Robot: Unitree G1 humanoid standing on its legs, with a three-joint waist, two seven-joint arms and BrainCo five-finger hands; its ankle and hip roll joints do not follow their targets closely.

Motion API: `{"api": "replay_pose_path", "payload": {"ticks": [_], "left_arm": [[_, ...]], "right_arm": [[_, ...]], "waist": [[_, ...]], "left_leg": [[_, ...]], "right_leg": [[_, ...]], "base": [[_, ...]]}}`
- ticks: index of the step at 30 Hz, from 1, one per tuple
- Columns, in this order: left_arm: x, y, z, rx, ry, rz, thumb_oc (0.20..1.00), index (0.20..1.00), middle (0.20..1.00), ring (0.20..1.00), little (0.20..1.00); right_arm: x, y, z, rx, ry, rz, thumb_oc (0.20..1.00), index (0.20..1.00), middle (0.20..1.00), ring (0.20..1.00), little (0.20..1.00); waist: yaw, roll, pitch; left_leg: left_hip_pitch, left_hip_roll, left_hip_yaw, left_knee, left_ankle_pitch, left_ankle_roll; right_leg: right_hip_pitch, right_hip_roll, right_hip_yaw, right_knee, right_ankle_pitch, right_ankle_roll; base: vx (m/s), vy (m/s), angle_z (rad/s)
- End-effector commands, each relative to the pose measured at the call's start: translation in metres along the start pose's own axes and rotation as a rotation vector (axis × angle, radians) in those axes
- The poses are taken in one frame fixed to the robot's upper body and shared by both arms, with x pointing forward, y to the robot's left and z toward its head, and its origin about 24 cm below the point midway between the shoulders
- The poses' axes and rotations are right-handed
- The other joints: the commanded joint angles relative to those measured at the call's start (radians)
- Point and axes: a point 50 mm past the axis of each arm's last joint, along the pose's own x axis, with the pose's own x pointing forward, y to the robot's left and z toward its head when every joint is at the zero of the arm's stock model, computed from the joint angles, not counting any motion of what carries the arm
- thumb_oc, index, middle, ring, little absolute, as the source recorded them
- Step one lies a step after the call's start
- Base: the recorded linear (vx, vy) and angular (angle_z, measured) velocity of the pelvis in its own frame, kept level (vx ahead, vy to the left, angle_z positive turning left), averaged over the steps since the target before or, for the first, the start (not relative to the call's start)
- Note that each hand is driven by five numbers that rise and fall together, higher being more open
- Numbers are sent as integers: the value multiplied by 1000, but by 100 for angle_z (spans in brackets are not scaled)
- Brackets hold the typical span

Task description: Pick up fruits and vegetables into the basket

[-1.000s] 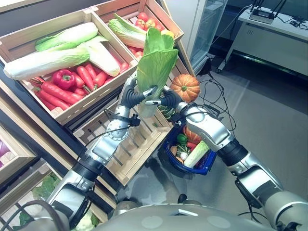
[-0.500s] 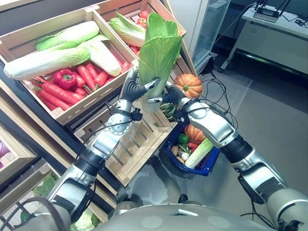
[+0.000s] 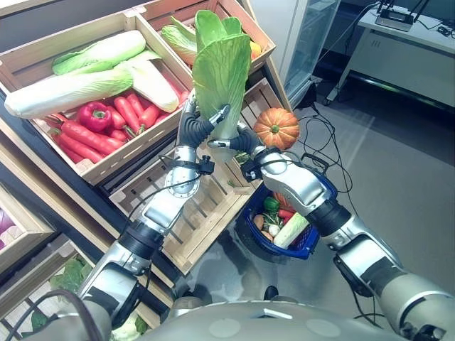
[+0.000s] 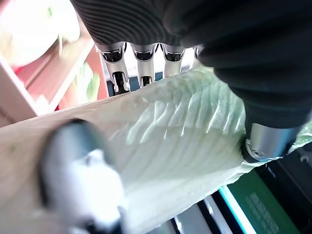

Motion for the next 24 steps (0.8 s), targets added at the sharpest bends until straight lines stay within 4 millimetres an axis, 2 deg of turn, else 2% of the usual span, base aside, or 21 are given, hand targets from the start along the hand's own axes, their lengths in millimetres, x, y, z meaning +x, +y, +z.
{"api": "replay_pose_path", "payload": {"ticks": [1, 2, 3, 4, 11, 16, 17, 18, 19, 23, 24], "left_arm": [[29, -20, 72, -65, -366, -18, 200, 200, 200, 200, 200], [29, -20, 72, -63, -366, -20, 200, 200, 200, 200, 200], [29, -22, 73, -62, -362, -30, 200, 200, 200, 200, 200], [28, -23, 73, -59, -360, -33, 200, 200, 200, 200, 200], [28, -25, 71, -3, -356, -45, 200, 200, 200, 200, 200], [27, -24, 61, 21, -308, -65, 200, 200, 200, 200, 200], [26, -24, 58, 26, -294, -76, 332, 332, 332, 332, 332], [25, -25, 55, 31, -278, -87, 504, 504, 504, 504, 504], [23, -25, 52, 32, -265, -97, 1000, 1000, 1000, 1000, 1000], [16, -23, 35, 47, -181, -147, 1000, 1000, 1000, 1000, 1000], [12, -20, 25, 56, -139, -158, 1000, 1000, 1000, 1000, 1000]], "right_arm": [[9, 31, 45, 55, -170, 97, 1000, 1000, 1000, 1000, 1000], [9, 31, 45, 57, -172, 98, 1000, 1000, 1000, 1000, 1000], [8, 33, 46, 71, -187, 111, 420, 420, 420, 420, 420], [7, 35, 48, 67, -202, 126, 200, 200, 200, 200, 200], [5, 38, 54, 50, -226, 170, 200, 200, 200, 200, 200], [3, 36, 59, 67, -252, 167, 200, 200, 200, 200, 200], [3, 34, 61, 67, -265, 159, 200, 200, 200, 200, 200], [2, 32, 63, 69, -279, 151, 200, 200, 200, 200, 200], [1, 30, 66, 65, -300, 140, 200, 200, 200, 200, 200], [-4, 14, 75, 57, -362, 86, 200, 200, 200, 200, 200], [-7, 6, 76, 56, -382, 65, 200, 200, 200, 200, 200]], "waist": [[17, -45, 7], [17, -45, 7], [18, -46, 8], [18, -47, 9], [20, -48, 9], [24, -48, 10], [25, -48, 10], [26, -48, 11], [27, -47, 12], [32, -45, 14], [33, -44, 14]], "left_leg": [[-7, 9, 58, 32, -87, 25], [-7, 9, 57, 32, -87, 25], [-8, 9, 58, 31, -87, 25], [-8, 9, 58, 29, -87, 26], [-8, 10, 58, 28, -87, 25], [-10, 10, 57, 32, -88, 26], [-10, 10, 56, 33, -88, 26], [-10, 10, 55, 33, -88, 27], [-9, 10, 54, 33, -89, 27], [-8, 11, 53, 30, -90, 28], [-8, 11, 53, 29, -89, 27]], "right_leg": [[49, -89, 13, 58, -105, 64], [49, -89, 12, 58, -105, 64], [48, -89, 10, 57, -105, 65], [48, -89, 9, 56, -104, 65], [48, -87, 12, 57, -106, 65], [48, -85, 15, 59, -107, 63], [47, -85, 16, 60, -107, 63], [47, -85, 17, 61, -107, 63], [47, -85, 17, 61, -107, 63], [50, -84, 17, 59, -107, 63], [50, -84, 16, 60, -107, 64]], "base": [[0, 0, 0], [0, 0, 0], [0, 0, 0], [0, 0, 0], [0, 0, 0], [0, 0, 0], [0, 0, 0], [0, 0, 0], [0, 0, 0], [0, 0, 0], [0, 0, 0]]}}
